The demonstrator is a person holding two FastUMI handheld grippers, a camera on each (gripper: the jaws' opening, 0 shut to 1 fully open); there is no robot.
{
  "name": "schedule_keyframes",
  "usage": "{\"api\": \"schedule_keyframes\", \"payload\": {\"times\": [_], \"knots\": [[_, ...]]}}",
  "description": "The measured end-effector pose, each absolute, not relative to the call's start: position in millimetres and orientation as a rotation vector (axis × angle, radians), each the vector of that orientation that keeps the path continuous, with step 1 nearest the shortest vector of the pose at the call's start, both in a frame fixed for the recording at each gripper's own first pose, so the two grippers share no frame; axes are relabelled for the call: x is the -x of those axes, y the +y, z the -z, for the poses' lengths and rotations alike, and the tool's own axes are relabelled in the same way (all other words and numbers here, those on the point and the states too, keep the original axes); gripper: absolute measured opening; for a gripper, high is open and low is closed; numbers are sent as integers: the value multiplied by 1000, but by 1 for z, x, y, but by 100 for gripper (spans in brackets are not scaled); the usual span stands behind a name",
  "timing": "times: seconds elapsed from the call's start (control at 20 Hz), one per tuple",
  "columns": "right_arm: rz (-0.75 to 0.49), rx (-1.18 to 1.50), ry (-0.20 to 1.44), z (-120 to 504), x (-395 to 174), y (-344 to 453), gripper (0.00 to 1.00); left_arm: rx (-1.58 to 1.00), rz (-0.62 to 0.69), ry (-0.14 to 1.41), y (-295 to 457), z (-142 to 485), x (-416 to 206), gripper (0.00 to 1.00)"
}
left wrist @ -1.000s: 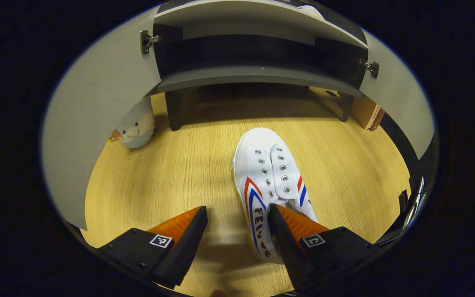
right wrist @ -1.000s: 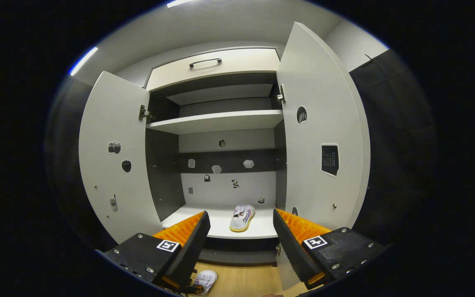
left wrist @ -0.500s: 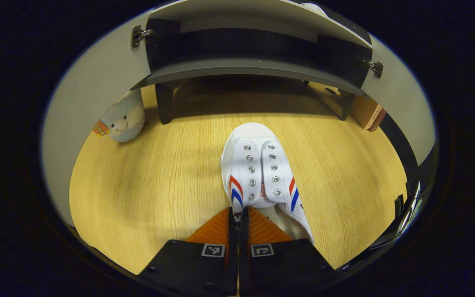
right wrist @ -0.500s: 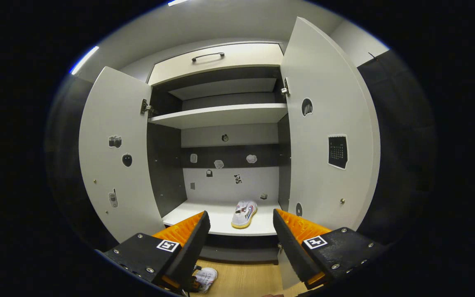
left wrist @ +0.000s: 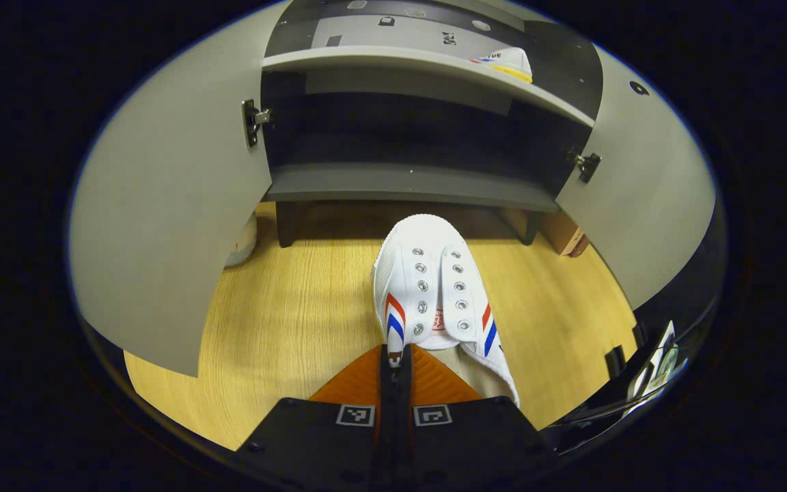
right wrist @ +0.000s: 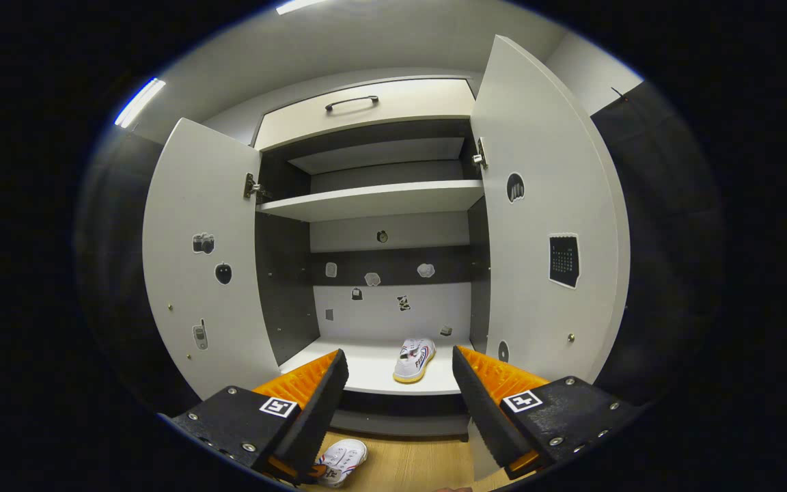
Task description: Grab one shoe with the right hand and put it into the shoe cabinet, grab the other shoe with the left hand and put it into the shoe cabinet; then close the right door with the right hand and the left door with the left hand.
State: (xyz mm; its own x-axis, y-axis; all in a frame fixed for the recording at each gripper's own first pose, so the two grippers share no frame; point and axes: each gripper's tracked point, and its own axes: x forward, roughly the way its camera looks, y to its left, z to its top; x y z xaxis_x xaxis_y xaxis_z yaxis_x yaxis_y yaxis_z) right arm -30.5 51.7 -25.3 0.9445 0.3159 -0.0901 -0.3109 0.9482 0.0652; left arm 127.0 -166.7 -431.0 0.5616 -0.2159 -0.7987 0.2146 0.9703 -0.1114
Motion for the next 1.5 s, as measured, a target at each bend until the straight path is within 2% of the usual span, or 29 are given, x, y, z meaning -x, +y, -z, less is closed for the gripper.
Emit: {"api": "schedule_keyframes", "payload": {"times": [0.35,0.55,0.6,0.65,0.8,1.05,1.35,1.5], "knots": [[-352,-87,57,10,42,54,94,-20,297,831,-180,303,-139,7],[-352,-117,35,0,47,48,94,-11,328,725,-192,231,-171,6],[-348,-117,28,-2,48,45,90,-10,331,693,-198,217,-181,6],[-344,-115,20,-6,51,42,94,-10,328,668,-202,209,-190,6],[-328,-104,-5,-15,57,31,94,-14,320,613,-213,180,-227,6],[-287,-82,-28,-26,67,7,94,10,310,582,-226,159,-283,6],[-248,-69,-45,-34,78,-16,93,-39,217,594,-224,148,-366,6],[-229,-58,-44,-32,79,-26,94,-68,201,639,-230,170,-410,6]]}}
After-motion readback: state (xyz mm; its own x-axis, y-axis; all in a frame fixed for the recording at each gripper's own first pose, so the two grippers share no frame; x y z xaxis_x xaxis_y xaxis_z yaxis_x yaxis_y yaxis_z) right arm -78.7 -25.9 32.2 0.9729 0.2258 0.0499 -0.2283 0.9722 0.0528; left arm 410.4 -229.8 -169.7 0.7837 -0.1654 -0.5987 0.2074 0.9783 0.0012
